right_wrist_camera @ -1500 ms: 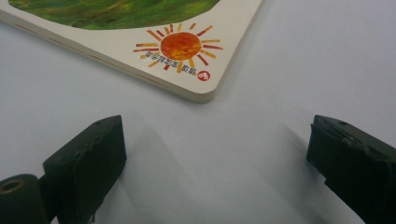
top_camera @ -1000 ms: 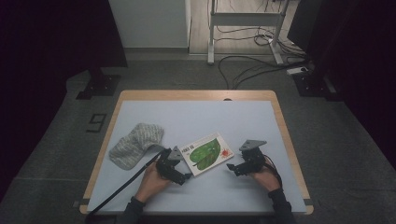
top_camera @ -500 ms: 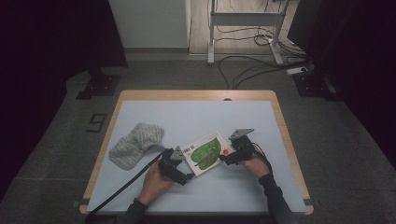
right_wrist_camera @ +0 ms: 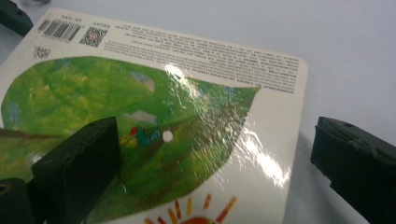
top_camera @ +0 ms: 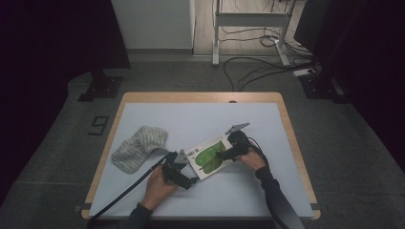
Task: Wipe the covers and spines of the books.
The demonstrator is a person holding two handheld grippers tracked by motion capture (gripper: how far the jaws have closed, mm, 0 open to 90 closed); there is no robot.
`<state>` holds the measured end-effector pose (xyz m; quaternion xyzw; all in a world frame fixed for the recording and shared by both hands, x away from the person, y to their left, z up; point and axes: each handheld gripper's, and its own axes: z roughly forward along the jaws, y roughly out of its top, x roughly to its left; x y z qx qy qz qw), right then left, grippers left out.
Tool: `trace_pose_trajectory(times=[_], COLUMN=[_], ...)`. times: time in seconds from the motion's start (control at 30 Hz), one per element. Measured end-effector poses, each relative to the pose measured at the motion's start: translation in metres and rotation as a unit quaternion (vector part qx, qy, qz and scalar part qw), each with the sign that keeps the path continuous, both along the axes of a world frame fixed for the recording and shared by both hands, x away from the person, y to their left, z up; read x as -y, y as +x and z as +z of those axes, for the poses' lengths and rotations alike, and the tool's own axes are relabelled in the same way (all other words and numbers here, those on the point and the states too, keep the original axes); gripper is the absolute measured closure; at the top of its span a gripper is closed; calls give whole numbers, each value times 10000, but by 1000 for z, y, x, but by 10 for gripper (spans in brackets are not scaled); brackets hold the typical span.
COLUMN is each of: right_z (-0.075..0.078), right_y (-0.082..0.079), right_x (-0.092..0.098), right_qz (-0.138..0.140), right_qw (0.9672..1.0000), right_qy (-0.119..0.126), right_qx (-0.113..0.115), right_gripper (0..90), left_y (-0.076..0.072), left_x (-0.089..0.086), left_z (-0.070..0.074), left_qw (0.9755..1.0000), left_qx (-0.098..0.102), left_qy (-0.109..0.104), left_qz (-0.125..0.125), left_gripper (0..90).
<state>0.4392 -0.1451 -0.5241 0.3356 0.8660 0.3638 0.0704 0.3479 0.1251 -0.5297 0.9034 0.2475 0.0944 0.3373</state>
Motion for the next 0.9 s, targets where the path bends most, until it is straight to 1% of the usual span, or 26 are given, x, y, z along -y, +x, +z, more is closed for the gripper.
trace_pose_trajectory(times=[0.13,0.23,0.3,0.37,0.43,0.63,0.8,0.9], right_z=[-1,-1,0,1,1,4,14,21], right_y=[6,9,10,11,11,11,8,6], right_x=[-4,-6,-8,-9,-9,-6,-4,-2], right_qz=[11,24,47,29,-61,-168,-178,-183], right_qw=[9999,9999,9998,9998,9996,9986,9984,9977], right_qy=[29,17,36,42,126,386,490,637], right_qx=[-129,-162,-184,-191,-243,-334,-212,-159], right_gripper=[0,0,25,29,29,32,39,42], left_y=[0,0,0,0,0,0,0,0], left_x=[0,0,0,0,0,0,0,0], left_z=[0,0,0,0,0,0,0,0], left_qw=[10000,10000,10000,10000,10000,10000,10000,10000], left_qx=[0,-1,1,1,2,3,-1,-3], left_qy=[-1,0,0,-1,-1,-1,-1,-7], left_qz=[0,-1,-1,-1,0,-7,-5,-4], left_gripper=[0,0,0,0,0,0,0,0])
